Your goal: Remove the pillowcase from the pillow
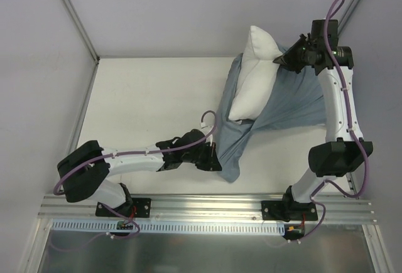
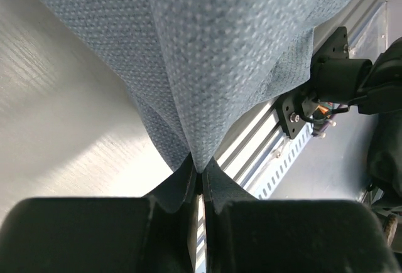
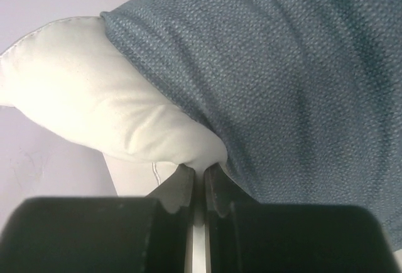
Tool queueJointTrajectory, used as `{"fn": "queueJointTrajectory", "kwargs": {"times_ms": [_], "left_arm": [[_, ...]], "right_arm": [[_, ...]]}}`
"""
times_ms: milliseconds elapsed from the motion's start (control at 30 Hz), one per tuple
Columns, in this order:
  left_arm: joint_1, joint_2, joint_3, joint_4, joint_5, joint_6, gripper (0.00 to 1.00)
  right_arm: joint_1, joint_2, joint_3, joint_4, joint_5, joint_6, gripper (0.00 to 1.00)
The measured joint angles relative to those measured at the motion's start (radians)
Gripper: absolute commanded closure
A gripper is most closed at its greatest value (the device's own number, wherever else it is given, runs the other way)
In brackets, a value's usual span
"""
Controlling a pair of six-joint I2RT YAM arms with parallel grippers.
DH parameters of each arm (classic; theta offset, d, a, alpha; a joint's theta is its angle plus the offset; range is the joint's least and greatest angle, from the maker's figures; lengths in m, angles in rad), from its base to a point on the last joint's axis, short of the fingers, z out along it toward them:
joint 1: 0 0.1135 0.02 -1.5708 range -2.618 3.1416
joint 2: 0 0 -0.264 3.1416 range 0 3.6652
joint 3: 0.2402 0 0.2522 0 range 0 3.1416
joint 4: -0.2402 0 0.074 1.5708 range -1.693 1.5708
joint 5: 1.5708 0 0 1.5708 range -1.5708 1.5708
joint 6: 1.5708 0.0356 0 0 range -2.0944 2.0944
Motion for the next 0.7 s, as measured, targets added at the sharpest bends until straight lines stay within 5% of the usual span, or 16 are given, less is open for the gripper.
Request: {"fn": "queueJointTrajectory", "kwargs": {"times_ms": [100,200,233,267,333,533,700], "left_arm": [[0.001,-0.007,0.002,-0.01,0.0,-0.004,0.88],[0.016,-0.024,0.0,-0.119,0.031,-0.005,0.49],[0.026,-0.036,-0.004,-0.165,0.048,-0.003,0.26],[0.038,-0.056,-0.006,-0.211,0.063,0.001,0.19],[0.084,-0.144,-0.009,-0.275,0.089,0.001,0.14],[0.352,-0.512,0.05,-0.339,0.147,0.035,0.2],[0.379,-0.342,0.322,-0.362,0.15,0.074,0.03]], "right_arm": [[-0.012,0.014,0.008,-0.002,-0.051,-0.019,0.99],[-0.011,-0.009,-0.045,0.073,-0.072,-0.042,0.99],[-0.012,-0.029,-0.079,0.111,-0.072,-0.047,0.99],[-0.012,-0.056,-0.129,0.153,-0.074,-0.055,0.99],[-0.008,-0.11,-0.204,0.181,-0.084,-0.077,0.99],[0.059,-0.219,-0.307,0.188,-0.103,-0.175,0.99],[0.21,-0.299,-0.446,0.21,-0.053,-0.206,0.99]]}}
